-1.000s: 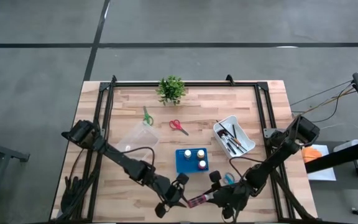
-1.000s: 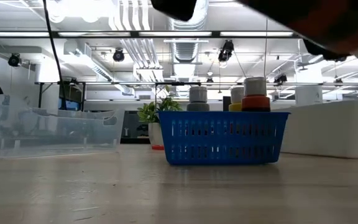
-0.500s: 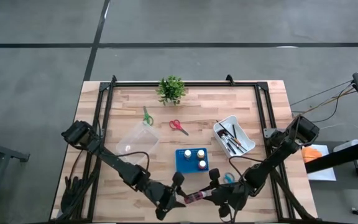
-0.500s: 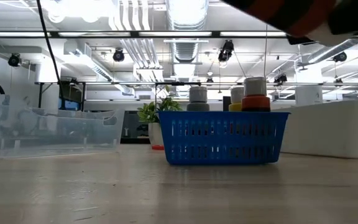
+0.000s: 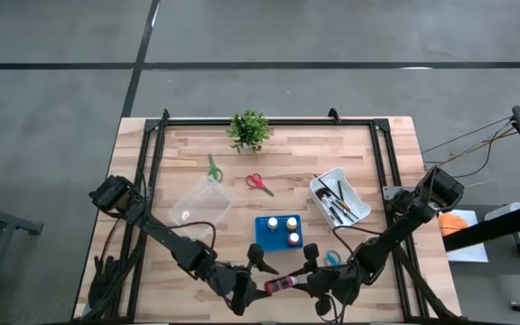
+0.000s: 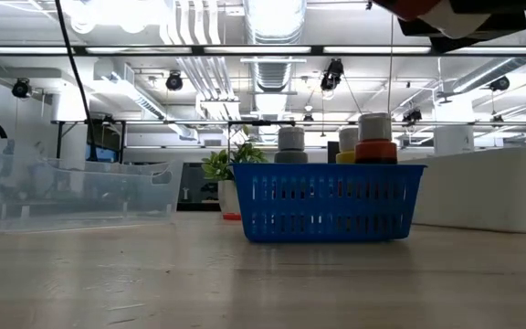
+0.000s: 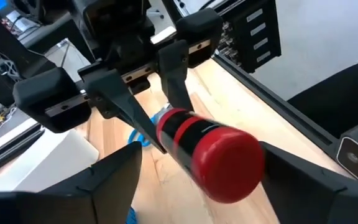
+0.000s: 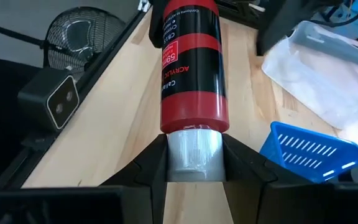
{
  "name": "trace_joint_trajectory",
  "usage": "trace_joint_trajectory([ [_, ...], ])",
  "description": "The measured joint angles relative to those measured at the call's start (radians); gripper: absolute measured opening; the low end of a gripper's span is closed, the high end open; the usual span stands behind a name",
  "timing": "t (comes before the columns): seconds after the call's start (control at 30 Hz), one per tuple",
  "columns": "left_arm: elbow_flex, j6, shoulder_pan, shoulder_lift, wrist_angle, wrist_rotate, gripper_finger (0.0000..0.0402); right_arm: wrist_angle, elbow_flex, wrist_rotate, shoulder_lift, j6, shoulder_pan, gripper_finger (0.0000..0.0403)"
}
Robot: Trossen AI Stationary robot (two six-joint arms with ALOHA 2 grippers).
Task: Pick & Place Paint Supplies
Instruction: Put the red paint bottle in the blue bin
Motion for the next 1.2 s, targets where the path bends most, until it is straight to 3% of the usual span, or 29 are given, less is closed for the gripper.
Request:
trace_joint_trajectory([
  [0.43, 0.000, -0.004, -0.002, 0.000, 0.007, -0.054, 0.0139, 0.000, 0.000, 0.039, 0.000, -0.010, -0.002, 0.0110],
  [0.57, 0.000, -0.005, -0.003, -0.003, 0.004, -0.093, 0.0131, 0.003, 0.000, 0.064, 0.000, -0.029, -0.003, 0.0112],
  [0.63, 0.000, -0.018, -0.002, -0.010, 0.004, -0.103, 0.0131, 0.004, 0.000, 0.116, 0.000, -0.029, -0.002, 0.0143],
  [0.73, 0.000, -0.035, 0.000, -0.031, -0.005, -0.140, 0.0131, 0.011, 0.000, 0.177, -0.007, -0.071, 0.002, 0.0223],
  [0.93, -0.001, -0.184, -0.008, -0.124, -0.123, -0.259, 0.0131, 0.019, 0.055, 0.282, -0.019, -0.262, 0.029, 0.0353],
  [1.1, -0.020, -0.315, -0.008, -0.182, -0.094, -0.247, 0.0131, 0.044, 0.109, 0.389, 0.012, -0.439, 0.056, 0.0379],
  [1.2, -0.083, -0.385, -0.010, -0.225, -0.007, -0.188, 0.0131, 0.087, 0.152, 0.491, 0.042, -0.567, 0.081, 0.0380],
])
